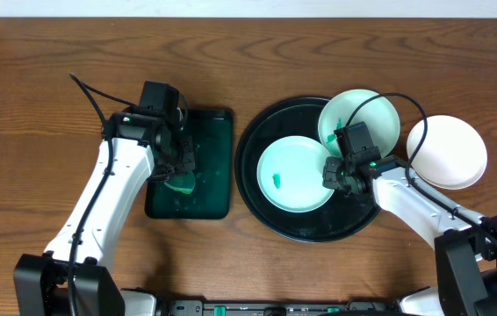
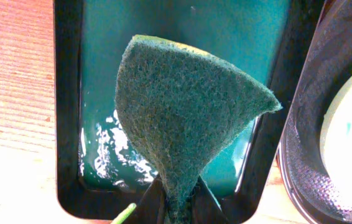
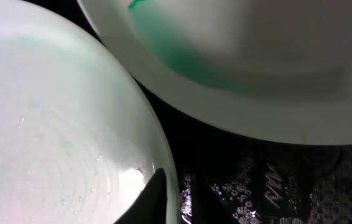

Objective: Clean dirty plates on tray and stack at the side

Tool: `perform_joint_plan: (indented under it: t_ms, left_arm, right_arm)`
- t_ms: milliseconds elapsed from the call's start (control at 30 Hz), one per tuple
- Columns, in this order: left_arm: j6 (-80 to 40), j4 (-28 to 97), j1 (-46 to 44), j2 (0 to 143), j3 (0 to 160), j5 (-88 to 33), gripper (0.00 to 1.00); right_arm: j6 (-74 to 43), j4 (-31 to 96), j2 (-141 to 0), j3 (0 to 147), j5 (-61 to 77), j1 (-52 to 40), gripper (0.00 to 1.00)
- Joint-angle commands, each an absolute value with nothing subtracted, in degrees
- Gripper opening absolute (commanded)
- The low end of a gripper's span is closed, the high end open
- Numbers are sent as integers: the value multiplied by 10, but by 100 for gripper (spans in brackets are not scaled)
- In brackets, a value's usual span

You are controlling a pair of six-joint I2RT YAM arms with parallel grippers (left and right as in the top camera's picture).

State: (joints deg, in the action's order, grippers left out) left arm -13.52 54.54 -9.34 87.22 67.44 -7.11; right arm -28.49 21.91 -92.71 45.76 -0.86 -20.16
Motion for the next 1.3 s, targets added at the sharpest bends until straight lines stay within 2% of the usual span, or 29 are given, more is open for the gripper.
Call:
perform_joint_plan:
  t_ms: [0,133,800,833,867,900,967,1100,1133,1200,1267]
  left_arm:
    - [-136,548,-95,868,683,-64,8]
    - [-136,548,-95,868,683,-64,7]
    - [-157,500,-95,868,682,-64,7]
    - [-157,500,-95,868,682,-64,7]
    - [-157,500,-95,868,681,-64,7]
    - [-157,500,-95,868,681,-64,7]
    - [-157,500,-95,868,679,-64,7]
    - [-157,500,-95,868,678,-64,7]
    - [-157,500,-95,868,678,-64,7]
    - [-157,500,-95,868,678,-64,7]
    - [-157,500,-95,868,678,-64,7]
  right_arm:
    - [-286,222,-922,453,-10,-204,9]
    - [-287,222,-922,453,-6,-204,1]
    - [-287,227,-922,453,70,-203,1]
    - [-287,227,-922,453,70,-203,4]
    - [-286,226,-922,453,68,-203,19]
    - [-286,223,-922,453,62,-203,28]
    - [-280,214,-922,453,50,-203,31]
    - [-280,204,-922,453,17,-203,26]
    - [-280,204,-922,453,15,-203,23]
    - [-280,211,-922,452,19,-204,3]
    - [-281,223,-922,452,27,-205,1]
